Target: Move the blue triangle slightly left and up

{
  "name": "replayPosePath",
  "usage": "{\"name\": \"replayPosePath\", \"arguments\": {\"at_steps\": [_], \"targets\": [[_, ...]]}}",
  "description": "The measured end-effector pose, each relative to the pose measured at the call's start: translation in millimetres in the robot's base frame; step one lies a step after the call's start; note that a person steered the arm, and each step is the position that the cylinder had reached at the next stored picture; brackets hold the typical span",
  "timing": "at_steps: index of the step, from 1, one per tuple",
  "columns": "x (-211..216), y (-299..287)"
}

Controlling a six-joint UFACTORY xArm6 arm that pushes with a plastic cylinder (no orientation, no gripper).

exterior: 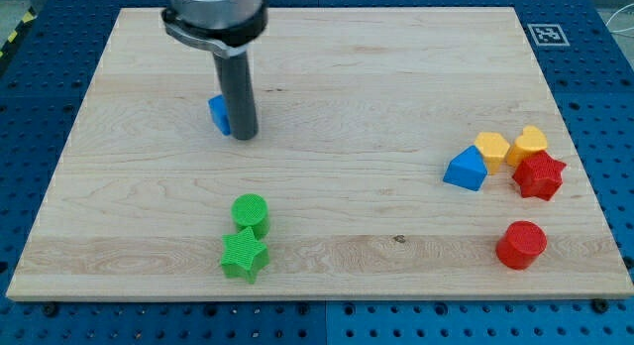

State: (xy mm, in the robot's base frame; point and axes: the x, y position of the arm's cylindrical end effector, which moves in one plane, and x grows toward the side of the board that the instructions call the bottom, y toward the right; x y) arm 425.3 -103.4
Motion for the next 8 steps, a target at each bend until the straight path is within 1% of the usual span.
{"name": "replayPosePath", "arguments": {"at_steps": [1, 2, 3, 4, 5, 6, 7, 8], "targets": [[-14, -8], [18, 9], [50, 67], [72, 170], [107, 252], [117, 304], [96, 305], [92, 283]]}}
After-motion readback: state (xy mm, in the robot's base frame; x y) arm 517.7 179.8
